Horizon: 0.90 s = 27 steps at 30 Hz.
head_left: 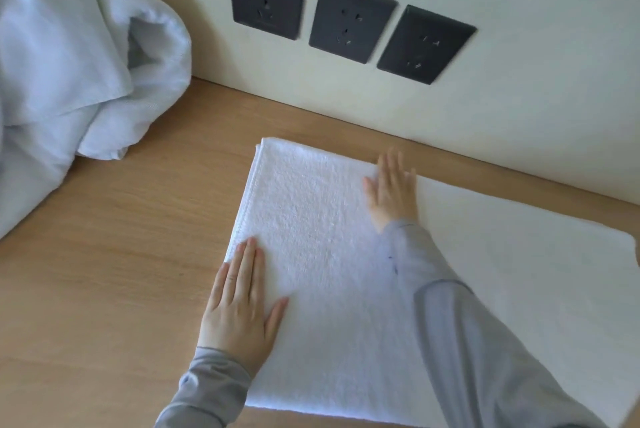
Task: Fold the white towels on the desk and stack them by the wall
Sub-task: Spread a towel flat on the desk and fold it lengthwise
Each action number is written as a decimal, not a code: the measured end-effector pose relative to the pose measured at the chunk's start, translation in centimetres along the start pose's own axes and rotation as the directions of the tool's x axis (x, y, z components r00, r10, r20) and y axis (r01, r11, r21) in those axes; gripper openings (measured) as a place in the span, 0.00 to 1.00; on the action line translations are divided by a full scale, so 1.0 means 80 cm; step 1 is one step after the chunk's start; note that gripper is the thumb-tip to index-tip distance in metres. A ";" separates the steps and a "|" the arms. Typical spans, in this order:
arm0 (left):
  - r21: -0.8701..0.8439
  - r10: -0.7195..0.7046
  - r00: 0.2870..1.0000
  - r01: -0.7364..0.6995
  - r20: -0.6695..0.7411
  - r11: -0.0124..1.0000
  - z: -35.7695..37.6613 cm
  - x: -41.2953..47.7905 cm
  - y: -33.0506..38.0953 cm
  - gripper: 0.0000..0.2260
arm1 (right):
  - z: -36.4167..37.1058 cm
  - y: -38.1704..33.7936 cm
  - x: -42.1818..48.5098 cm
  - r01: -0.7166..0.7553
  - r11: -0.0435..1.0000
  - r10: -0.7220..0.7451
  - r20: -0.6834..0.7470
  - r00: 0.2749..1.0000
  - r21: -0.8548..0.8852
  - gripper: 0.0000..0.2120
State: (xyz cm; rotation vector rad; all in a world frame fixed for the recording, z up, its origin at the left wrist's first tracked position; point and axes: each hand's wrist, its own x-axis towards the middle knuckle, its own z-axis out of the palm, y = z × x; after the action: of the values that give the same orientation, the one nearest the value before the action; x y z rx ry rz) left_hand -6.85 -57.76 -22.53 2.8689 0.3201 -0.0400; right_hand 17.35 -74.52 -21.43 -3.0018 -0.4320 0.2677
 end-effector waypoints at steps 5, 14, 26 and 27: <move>0.012 0.000 1.000 0.000 0.014 1.000 -0.003 0.001 0.001 0.33 | 0.043 -0.092 -0.179 0.548 0.829 -0.538 -0.103 0.836 0.112 0.27; 0.041 0.003 1.000 -0.003 0.006 0.999 0.002 0.000 0.001 0.34 | -0.011 0.219 -0.137 -0.154 0.987 0.154 0.009 0.988 -0.039 0.27; -0.064 0.074 0.997 -0.075 -0.024 0.995 0.024 0.015 0.165 0.30 | 0.033 0.073 -0.231 0.449 0.893 -0.450 -0.081 0.889 -0.034 0.24; -0.046 0.074 0.997 -0.075 -0.009 0.996 0.030 0.016 0.180 0.30 | 0.037 0.083 -0.237 0.477 0.877 -0.480 -0.057 0.876 -0.061 0.24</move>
State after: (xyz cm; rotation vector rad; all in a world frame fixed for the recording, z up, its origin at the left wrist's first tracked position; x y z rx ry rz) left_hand -2.43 -71.67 -21.40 2.8326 0.2121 -0.0087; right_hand 0.73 -86.11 -22.10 -2.8074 -1.1584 0.1070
